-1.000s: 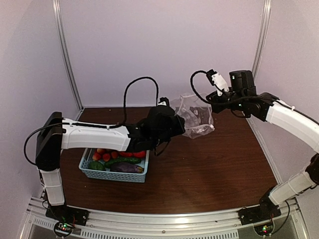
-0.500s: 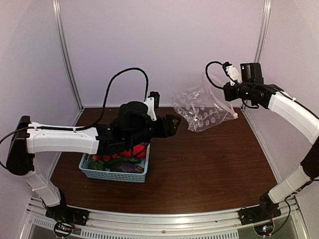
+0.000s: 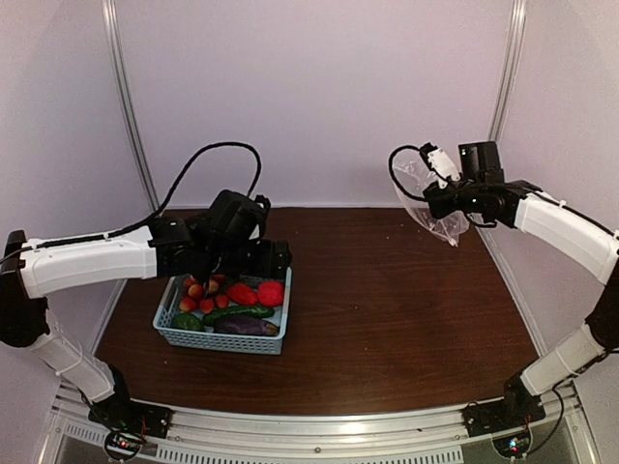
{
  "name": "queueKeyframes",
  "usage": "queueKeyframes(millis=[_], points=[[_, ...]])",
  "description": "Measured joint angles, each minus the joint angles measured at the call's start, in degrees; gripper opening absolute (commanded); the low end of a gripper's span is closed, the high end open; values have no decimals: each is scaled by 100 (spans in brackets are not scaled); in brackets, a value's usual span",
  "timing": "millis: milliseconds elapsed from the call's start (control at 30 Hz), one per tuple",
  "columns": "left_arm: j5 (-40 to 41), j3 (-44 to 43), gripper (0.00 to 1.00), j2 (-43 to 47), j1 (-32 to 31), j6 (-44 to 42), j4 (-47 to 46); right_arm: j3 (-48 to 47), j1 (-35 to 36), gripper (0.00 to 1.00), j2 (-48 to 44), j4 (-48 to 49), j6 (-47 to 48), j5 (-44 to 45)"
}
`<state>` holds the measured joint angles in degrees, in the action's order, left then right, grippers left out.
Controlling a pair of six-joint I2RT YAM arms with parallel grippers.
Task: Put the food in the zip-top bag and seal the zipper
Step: Pick up the fake fruit from the bin.
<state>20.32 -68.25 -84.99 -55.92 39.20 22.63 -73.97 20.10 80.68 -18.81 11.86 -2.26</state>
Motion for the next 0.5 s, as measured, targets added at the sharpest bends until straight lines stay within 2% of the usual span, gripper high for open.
queueKeyframes(millis=[167,367,433,500], points=[[-114,-155,93,0,398,26,1128,581,4,0,601,-232,-223,-946],[-146,-413,98,-20,857,-37,2100,763,4,0,616,-260,-435,-1613],[-129,-431,97,-20,1080,-116,2310,763,4,0,562,-240,-461,-1749],[-105,-431,87,-20,1263,-254,2494,763,4,0,520,-238,-479,-1869]])
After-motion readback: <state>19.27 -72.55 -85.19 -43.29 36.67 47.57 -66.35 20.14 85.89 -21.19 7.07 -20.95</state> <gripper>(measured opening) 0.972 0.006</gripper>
